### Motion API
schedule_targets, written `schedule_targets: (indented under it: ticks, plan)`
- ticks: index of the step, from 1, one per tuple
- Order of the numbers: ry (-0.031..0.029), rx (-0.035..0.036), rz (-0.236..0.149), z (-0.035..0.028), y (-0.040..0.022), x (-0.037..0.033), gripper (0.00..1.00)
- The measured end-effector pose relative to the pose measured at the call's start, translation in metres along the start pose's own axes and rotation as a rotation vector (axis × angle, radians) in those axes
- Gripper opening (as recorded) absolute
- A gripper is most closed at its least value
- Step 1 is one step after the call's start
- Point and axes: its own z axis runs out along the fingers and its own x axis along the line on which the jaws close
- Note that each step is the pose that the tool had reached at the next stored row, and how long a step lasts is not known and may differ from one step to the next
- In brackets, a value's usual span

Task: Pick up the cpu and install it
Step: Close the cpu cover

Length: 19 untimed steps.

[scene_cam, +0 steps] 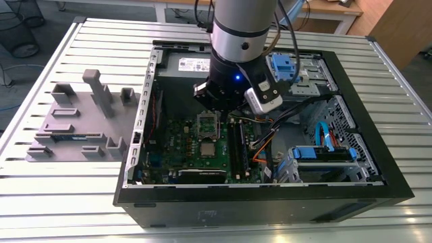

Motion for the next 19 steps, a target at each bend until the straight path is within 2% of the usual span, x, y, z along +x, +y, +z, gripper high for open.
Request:
schedule_targets:
  ticks: [9,19]
  plan:
    - [-0.0001,-0.0002,0.000,0.0047,-0.0007,-0.0112,0.11]
    - [0.0000,-0.0001,-0.007,0.0068,-0.0004,-0.0121,0.11]
